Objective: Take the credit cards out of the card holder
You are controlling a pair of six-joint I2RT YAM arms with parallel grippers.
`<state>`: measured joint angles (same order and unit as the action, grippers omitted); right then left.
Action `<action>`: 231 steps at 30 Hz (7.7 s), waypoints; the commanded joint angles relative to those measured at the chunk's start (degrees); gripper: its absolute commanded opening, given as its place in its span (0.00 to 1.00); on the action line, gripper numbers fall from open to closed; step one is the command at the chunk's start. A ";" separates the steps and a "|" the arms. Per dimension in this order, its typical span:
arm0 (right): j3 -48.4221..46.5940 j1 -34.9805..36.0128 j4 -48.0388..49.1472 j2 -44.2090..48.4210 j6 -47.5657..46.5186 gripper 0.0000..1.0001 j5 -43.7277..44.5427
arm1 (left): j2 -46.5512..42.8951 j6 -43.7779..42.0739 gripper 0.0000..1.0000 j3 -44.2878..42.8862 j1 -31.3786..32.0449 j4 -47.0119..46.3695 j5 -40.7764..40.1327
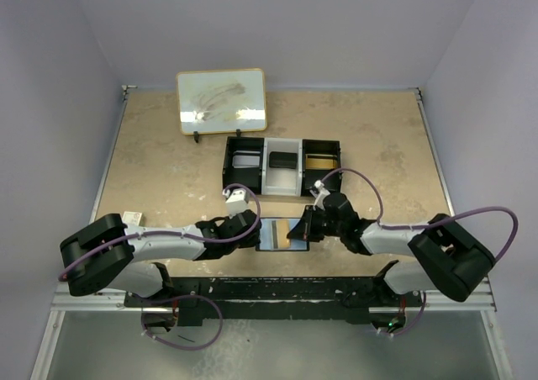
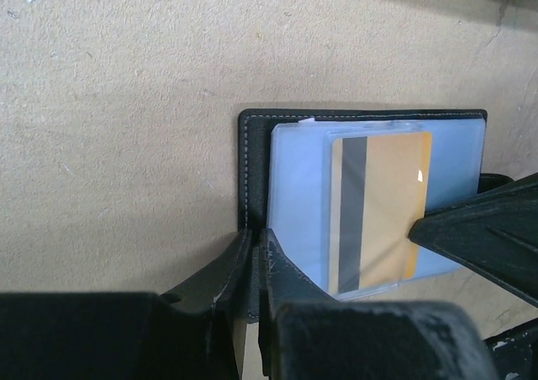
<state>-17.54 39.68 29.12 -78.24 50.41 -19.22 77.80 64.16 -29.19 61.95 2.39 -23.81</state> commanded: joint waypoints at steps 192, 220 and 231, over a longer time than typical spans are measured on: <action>-24.54 -18.87 -20.21 9.40 -101.09 0.00 5.64 | -22.18 -11.50 0.60 -2.01 -4.92 18.73 -5.51; -37.37 -22.17 -18.80 -15.60 -111.74 0.00 1.83 | -22.35 -14.19 0.61 -4.03 -6.86 20.11 -4.05; -43.46 -22.38 -20.01 -23.00 -115.26 0.00 2.51 | -21.14 -14.85 0.61 -4.00 -6.94 19.30 -3.27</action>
<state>-58.96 17.58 7.66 -100.20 -62.19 -16.05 56.40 51.13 -31.16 55.44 22.46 -27.57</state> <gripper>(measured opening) 0.007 0.610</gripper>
